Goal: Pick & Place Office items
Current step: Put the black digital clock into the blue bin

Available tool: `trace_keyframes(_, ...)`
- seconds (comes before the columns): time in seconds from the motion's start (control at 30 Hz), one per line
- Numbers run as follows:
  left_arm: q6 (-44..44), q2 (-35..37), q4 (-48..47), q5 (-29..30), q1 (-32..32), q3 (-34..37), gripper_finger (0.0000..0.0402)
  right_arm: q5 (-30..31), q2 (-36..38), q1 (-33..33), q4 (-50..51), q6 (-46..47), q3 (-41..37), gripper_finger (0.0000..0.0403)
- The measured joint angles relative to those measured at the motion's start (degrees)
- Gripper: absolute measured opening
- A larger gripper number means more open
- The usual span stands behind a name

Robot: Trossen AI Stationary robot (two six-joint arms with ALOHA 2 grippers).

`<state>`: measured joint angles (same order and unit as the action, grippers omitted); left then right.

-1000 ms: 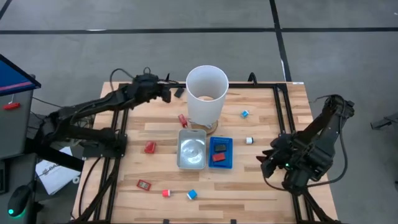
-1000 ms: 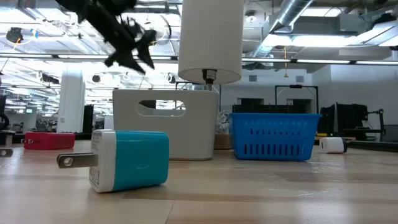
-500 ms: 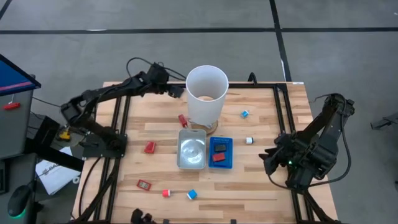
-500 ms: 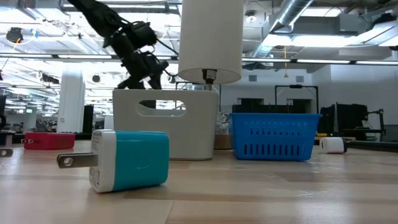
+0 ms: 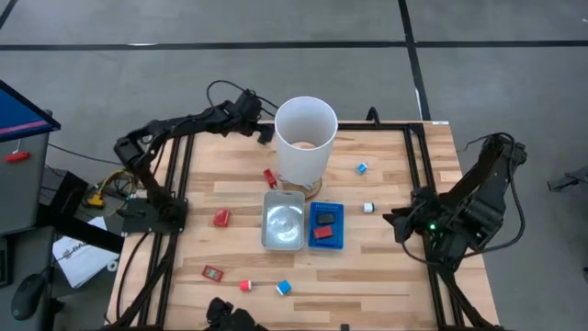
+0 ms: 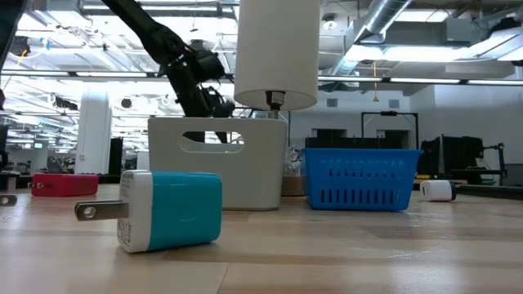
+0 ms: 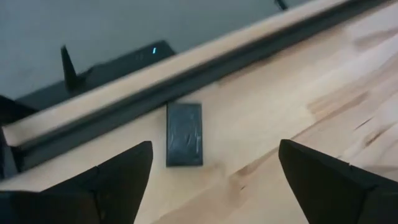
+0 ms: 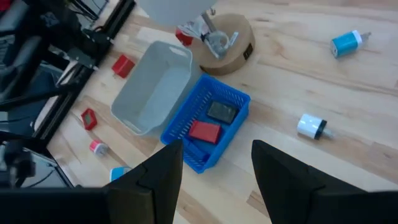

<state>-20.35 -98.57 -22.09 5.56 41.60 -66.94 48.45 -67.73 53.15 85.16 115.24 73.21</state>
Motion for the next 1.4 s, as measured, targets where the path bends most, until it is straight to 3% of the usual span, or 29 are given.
trace_keyframes(0.53, 2.1, -8.5, -0.1, 1.6, -0.5, 0.0, 0.0336, 2.9, 3.5, -2.1, -0.1, -2.7, 0.0, 0.0184)
trace_keyframes(0.87, 2.3, -8.9, 1.9, 3.4, -0.5, 0.0, 0.0331, 2.9, 3.7, -2.3, -0.2, -2.8, 0.0, 0.0184)
trace_keyframes(1.4, 4.7, -8.9, -5.5, 0.5, -0.5, -4.6, 0.0298, 3.1, 3.7, -2.3, -0.2, -3.2, 0.0, 0.0184)
